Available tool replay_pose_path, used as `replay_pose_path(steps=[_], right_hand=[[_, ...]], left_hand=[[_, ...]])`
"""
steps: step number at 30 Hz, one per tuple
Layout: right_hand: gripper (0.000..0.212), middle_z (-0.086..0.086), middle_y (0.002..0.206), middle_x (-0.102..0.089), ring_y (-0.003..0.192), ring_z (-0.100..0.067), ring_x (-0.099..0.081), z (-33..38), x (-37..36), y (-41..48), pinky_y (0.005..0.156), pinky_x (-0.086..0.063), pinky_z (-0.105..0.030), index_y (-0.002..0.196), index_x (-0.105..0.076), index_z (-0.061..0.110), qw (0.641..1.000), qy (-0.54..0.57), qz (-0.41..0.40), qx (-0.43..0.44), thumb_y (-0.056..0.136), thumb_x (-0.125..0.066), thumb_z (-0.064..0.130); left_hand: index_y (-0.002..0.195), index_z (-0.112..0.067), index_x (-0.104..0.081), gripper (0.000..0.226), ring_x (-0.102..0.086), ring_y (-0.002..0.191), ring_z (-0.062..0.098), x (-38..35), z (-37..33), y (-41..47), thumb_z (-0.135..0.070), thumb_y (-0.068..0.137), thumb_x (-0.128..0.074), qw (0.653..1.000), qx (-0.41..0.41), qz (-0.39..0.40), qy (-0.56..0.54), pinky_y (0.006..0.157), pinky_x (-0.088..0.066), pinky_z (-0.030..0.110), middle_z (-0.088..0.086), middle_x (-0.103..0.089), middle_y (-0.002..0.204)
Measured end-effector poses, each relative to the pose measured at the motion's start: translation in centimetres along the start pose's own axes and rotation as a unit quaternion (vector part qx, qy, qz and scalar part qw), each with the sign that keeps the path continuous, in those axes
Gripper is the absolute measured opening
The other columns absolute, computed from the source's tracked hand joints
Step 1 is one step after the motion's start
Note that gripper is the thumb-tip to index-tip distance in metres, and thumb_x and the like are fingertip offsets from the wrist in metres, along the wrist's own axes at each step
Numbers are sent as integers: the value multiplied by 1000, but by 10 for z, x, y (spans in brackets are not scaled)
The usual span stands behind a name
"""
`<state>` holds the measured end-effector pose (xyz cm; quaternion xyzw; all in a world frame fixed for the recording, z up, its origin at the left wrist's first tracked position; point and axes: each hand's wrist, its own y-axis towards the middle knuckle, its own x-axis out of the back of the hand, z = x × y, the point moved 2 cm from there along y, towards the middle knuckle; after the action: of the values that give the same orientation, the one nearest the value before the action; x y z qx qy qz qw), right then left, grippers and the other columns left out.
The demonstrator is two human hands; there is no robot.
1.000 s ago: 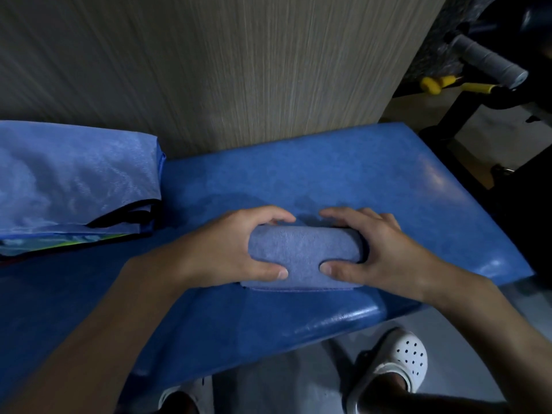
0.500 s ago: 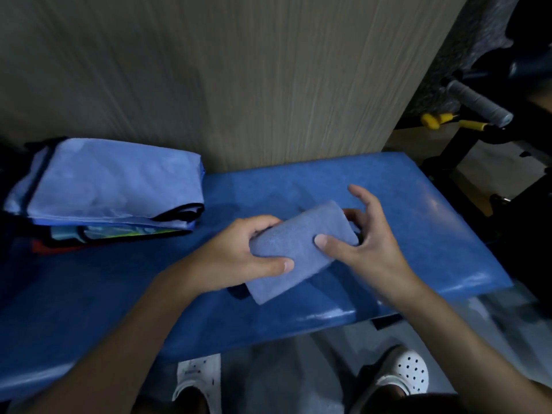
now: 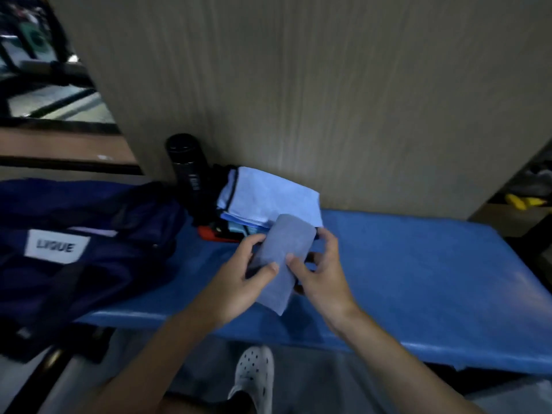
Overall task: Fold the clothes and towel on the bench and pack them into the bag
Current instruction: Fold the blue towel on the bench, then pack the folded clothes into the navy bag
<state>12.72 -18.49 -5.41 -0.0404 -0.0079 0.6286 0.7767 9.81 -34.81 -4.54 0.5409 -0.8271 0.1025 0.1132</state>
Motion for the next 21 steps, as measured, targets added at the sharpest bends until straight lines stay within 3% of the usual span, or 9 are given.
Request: replay_pose_path(steps=[3, 5, 8, 10, 13, 16, 21], right_hand=[[43, -6, 103, -67, 86, -17, -70, -14, -37, 4, 70, -60, -45, 117, -39, 33, 998, -63, 23, 13, 92, -65, 9], [40, -5, 102, -67, 87, -18, -68, -23, -60, 7, 73, -59, -43, 112, -41, 33, 994, -100, 34, 28, 92, -66, 10], [36, 10, 106, -59, 96, -17, -62, -28, -84, 16, 79, -56, -28, 115, -42, 32, 987, -144, 61, 35, 93, -65, 13], [50, 15, 120, -51, 109, -10, -54, -30, -96, 22, 83, -48, -14, 133, -38, 28, 975, -187, 116, 6, 93, -65, 17], [79, 0, 146, -36, 132, -17, -42, -41, -105, 32, 103, -41, -26, 153, -25, 20, 944, -282, 166, -32, 88, -70, 23], [87, -3, 150, -29, 137, -23, -35, -50, -107, 35, 112, -33, -40, 154, -24, 23, 892, -411, 188, -23, 82, -69, 43], [96, 0, 150, -28, 138, -22, -34, -47, -108, 33, 113, -31, -47, 153, -24, 29, 885, -425, 188, -32, 71, -61, 60]], left_hand=[[139, -42, -37, 53, -61, 93, 3, 35, 22, -13, -26, 95, -62, 993, -13, -12, 113, 76, -48, 16, -14, -54, 115], [139, -38, -39, 54, -53, 88, 0, 50, 33, -21, -23, 93, -64, 989, -12, -27, 142, 73, -42, 10, -18, -48, 108], [144, -39, -37, 58, -50, 111, 3, 68, 51, -24, -26, 93, -63, 987, 3, -50, 150, 88, -39, 14, -14, -46, 122], [146, -39, -34, 61, -47, 120, 3, 78, 61, -21, -26, 94, -62, 988, 17, -56, 143, 92, -38, 16, -14, -43, 131], [150, -32, -33, 63, -48, 119, 6, 86, 74, -18, -22, 94, -62, 986, 30, -45, 160, 94, -38, 16, -8, -42, 130], [151, -25, -35, 63, -44, 125, 10, 90, 83, -17, -21, 94, -63, 980, 34, -19, 195, 104, -37, 21, -9, -37, 132], [150, -23, -37, 64, -42, 126, 10, 94, 86, -18, -23, 92, -65, 979, 22, -9, 201, 110, -37, 27, -10, -37, 132]])
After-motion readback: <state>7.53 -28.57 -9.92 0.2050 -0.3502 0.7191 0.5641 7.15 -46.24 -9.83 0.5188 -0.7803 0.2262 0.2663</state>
